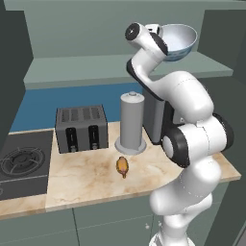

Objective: Retrieve the bowl from the cabinet, then place the raw meat into the bowl to avoid contamination.

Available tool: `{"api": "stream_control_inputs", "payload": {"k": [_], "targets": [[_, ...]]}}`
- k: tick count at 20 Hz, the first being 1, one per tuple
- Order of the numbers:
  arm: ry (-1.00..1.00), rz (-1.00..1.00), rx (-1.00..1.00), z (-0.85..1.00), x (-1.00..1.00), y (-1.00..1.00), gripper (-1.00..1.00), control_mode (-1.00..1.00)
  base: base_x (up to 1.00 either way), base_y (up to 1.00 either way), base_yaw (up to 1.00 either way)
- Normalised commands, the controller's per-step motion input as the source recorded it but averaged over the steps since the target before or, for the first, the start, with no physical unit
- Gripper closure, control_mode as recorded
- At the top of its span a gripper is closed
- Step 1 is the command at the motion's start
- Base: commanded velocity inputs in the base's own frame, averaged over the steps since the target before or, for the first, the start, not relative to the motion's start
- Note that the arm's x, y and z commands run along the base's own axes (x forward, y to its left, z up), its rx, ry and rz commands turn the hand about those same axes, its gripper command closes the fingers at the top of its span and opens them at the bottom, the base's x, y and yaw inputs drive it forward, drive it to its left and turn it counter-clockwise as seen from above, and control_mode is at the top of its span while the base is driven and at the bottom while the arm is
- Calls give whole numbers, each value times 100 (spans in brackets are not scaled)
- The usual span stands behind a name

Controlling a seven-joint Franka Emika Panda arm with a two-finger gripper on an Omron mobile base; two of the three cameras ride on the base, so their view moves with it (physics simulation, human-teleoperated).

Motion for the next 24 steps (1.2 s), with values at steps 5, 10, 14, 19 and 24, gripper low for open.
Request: {"api": "stream_control_inputs", "payload": {"k": [5, 10, 14, 19, 24], "targets": [[0, 0, 0, 0, 0, 0, 100, -100, 0, 0, 0], [-5, 0, 0, 0, 0, 0, 100, -100, 0, 0, 0], [-8, 0, -1, 0, -1, 2, 100, -100, 0, 0, 0], [-7, 0, -4, 0, -5, 12, 100, -100, 0, 0, 0], [-1, 0, -1, 0, -17, 8, 100, -100, 0, 0, 0]]}}
